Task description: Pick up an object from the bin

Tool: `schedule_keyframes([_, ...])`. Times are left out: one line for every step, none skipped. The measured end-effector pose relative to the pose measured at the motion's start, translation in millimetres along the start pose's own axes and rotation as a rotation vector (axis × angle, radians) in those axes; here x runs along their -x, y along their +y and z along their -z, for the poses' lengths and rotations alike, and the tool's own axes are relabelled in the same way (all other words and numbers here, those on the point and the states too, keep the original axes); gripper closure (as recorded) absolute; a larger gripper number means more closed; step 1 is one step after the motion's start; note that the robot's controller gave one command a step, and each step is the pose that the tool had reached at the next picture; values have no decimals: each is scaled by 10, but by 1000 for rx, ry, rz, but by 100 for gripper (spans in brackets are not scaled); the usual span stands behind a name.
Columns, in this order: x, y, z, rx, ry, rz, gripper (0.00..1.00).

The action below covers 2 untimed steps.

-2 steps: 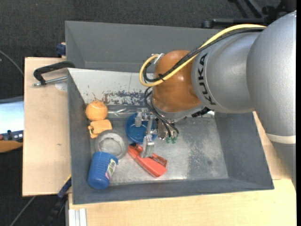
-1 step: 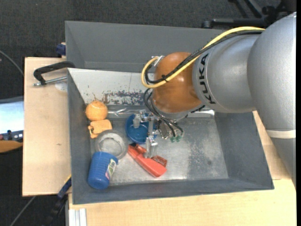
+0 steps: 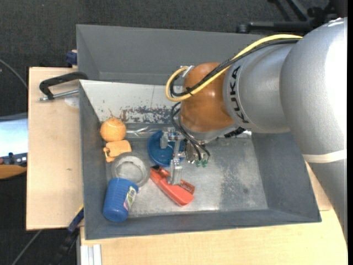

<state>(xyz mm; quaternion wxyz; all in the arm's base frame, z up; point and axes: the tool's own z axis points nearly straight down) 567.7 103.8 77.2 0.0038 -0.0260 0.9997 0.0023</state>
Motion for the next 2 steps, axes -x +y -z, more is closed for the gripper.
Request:
schedule_keyframes([122, 21, -45, 0, -12, 266, 100])
schedule_keyframes([122, 21, -45, 0, -12, 266, 100])
